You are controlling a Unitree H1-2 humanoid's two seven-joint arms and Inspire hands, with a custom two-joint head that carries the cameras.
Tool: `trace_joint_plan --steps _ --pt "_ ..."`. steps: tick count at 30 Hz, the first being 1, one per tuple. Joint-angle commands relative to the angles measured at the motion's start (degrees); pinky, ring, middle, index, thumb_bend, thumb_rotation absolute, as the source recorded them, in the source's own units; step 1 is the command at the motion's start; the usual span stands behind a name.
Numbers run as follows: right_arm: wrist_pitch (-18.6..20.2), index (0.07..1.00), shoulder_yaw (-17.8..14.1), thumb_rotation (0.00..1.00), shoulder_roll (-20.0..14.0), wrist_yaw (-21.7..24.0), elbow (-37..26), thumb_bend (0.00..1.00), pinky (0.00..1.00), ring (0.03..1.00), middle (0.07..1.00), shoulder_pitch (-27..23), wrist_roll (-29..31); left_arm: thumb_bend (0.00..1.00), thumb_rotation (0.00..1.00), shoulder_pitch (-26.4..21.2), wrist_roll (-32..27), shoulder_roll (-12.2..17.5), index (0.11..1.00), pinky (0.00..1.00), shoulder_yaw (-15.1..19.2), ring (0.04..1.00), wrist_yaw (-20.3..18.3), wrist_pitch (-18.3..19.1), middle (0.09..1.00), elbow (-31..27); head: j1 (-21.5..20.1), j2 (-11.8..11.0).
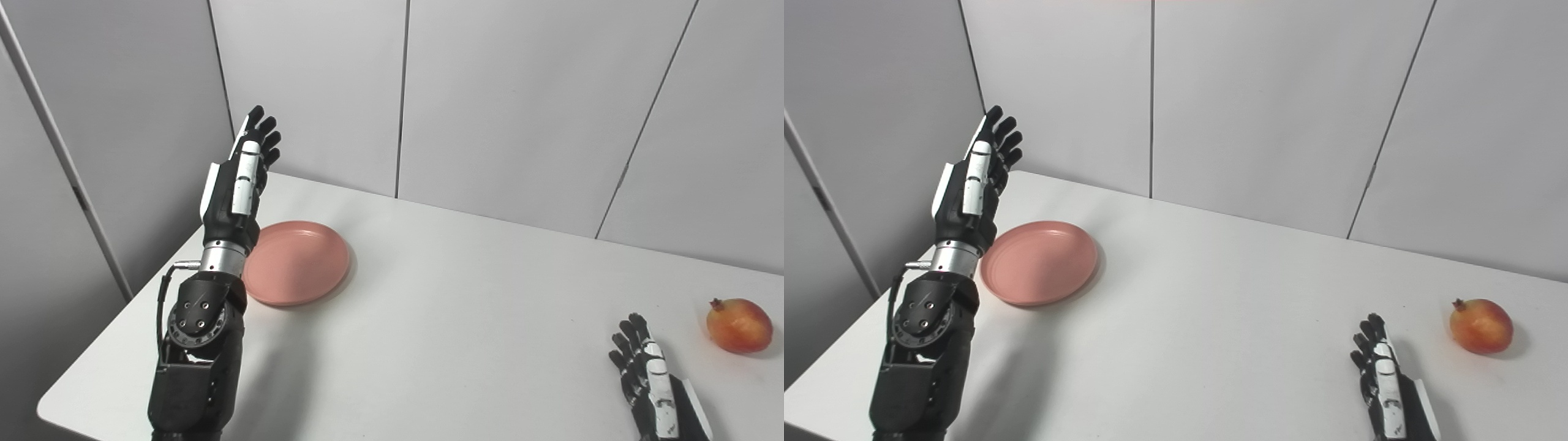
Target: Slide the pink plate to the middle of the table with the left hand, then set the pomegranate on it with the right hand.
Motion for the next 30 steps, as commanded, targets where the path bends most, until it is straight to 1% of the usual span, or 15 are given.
trace_joint_plan --steps 1,6,9,15,18,24,30 --pt "-0.28 1.0 -0.01 1.0 0.51 -0.17 0.58 0.3 1.0 1.0 1.0 0.54 0.36 0.41 1.0 -3.0 -0.66 1.5 0.924 0.93 0.67 0.939 0.75 -0.66 0.941 -0.35 0.03 -0.01" --pt "-0.28 1.0 0.04 1.0 0.24 -0.06 0.56 0.29 1.0 1.0 1.0 0.55 0.33 0.4 1.0 -3.42 -4.41 2.75 0.93 0.95 3.22 0.94 1.0 1.46 0.942 1.18 0.15 0.12" --pt "-0.19 1.0 -0.06 1.0 0.2 0.15 0.54 0.29 1.0 1.0 1.0 0.5 0.84 0.4 1.0 -3.39 -4.87 3.52 0.928 0.94 4.16 0.939 1.27 1.63 0.939 2.42 0.4 0.26" --pt "0.38 1.0 -0.16 1.0 0.08 0.0 0.27 0.3 1.0 1.0 1.0 0.62 0.95 0.41 1.0 -2.94 -6.63 5.3 0.931 0.95 5.46 0.939 0.61 0.54 0.947 5.08 0.81 0.45" --pt "0.0 1.0 -0.3 1.0 -0.03 0.61 0.58 0.29 1.0 1.0 1.0 0.58 1.71 0.42 1.0 -2.98 -8.33 6.05 0.94 0.95 6.29 0.946 0.13 0.18 0.952 6.58 0.89 0.6" --pt "0.42 1.0 -0.02 1.0 -0.46 0.51 -0.03 0.3 1.0 1.0 1.0 0.77 1.14 0.41 1.0 -2.78 -10.27 7.19 0.93 0.96 7.38 0.947 -0.38 -0.27 0.948 9.01 0.88 0.84" --pt "0.61 1.0 0.14 1.0 -0.61 0.51 -0.4 0.3 1.0 1.0 1.0 0.89 1.16 0.4 1.0 -2.15 -11.86 8.33 0.946 0.98 8.2 0.963 -1.55 -0.51 0.963 11.07 0.82 0.95"
